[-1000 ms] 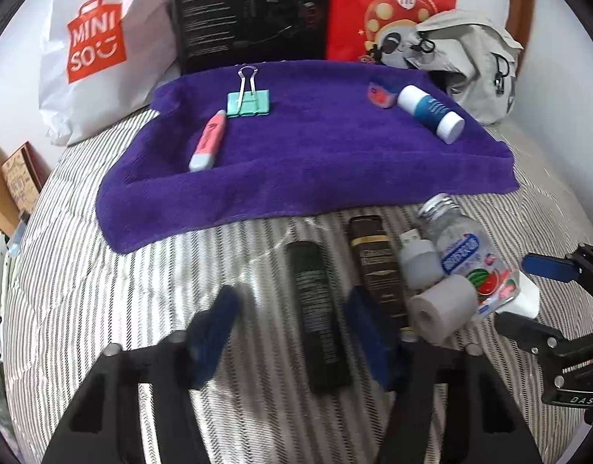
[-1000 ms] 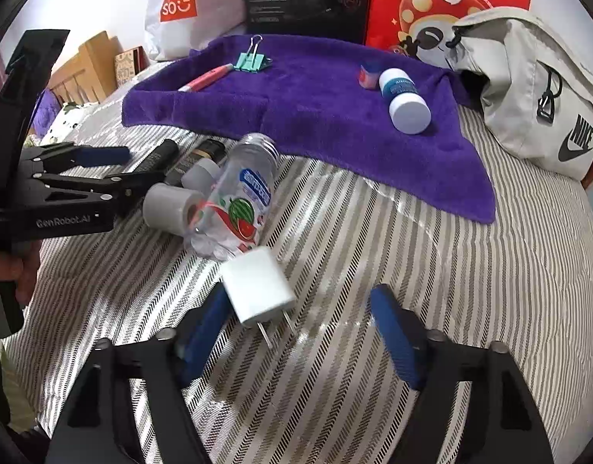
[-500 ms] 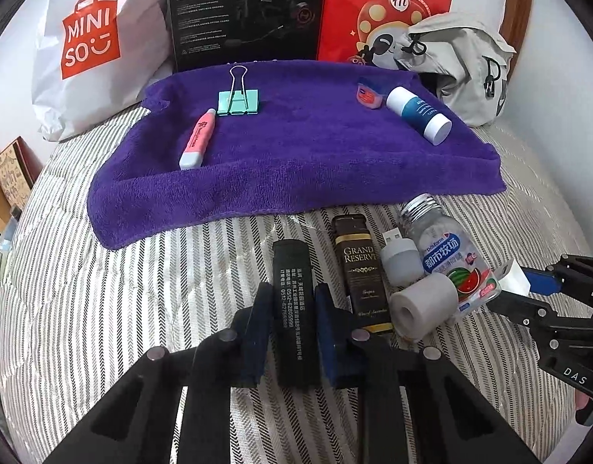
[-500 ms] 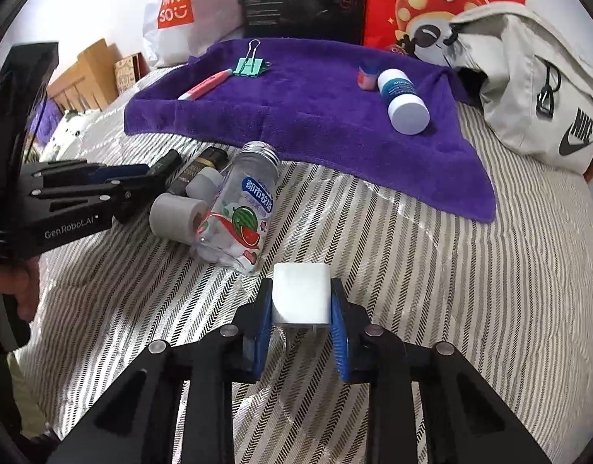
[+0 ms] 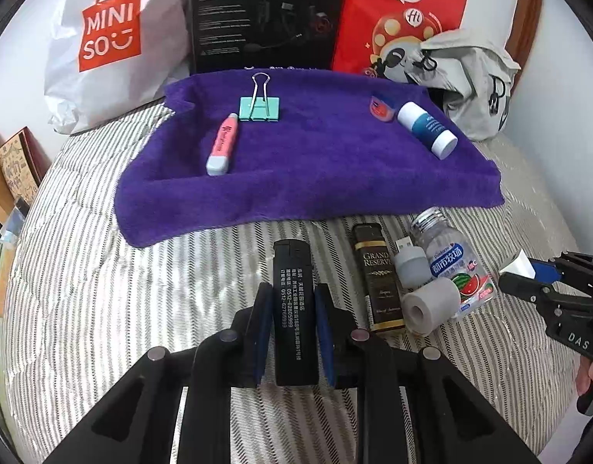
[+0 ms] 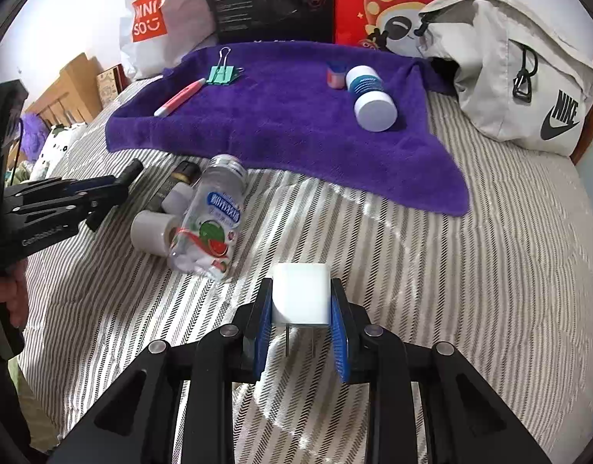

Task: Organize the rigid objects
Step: 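Carry the black case and charger plug in both grippers toward the purple towel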

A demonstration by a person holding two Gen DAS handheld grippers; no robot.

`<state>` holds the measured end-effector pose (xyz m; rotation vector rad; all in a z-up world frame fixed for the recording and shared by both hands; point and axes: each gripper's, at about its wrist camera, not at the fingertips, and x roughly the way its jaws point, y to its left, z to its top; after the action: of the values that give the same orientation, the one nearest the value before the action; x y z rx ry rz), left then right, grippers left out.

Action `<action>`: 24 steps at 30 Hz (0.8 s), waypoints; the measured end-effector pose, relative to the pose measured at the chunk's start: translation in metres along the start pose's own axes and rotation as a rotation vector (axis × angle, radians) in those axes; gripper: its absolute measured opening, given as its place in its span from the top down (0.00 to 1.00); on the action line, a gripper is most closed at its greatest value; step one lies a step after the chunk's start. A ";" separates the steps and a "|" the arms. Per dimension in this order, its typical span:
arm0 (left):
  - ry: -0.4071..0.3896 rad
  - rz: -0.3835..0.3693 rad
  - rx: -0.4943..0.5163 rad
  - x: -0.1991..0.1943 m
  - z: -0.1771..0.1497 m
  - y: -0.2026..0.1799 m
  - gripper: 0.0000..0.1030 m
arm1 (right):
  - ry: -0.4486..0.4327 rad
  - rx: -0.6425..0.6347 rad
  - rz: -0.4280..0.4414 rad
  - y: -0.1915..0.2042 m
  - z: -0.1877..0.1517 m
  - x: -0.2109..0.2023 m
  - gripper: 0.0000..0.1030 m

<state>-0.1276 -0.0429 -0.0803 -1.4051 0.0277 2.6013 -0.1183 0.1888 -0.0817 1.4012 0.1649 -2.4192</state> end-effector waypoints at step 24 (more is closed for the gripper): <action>-0.083 0.003 0.049 -0.008 0.083 0.008 0.80 | -0.105 0.021 0.010 -0.018 0.096 -0.012 0.73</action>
<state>-0.1934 -0.0430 -0.0280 -1.2808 0.0810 2.6399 -0.1977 0.1830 -0.0244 1.2769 0.1070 -2.4864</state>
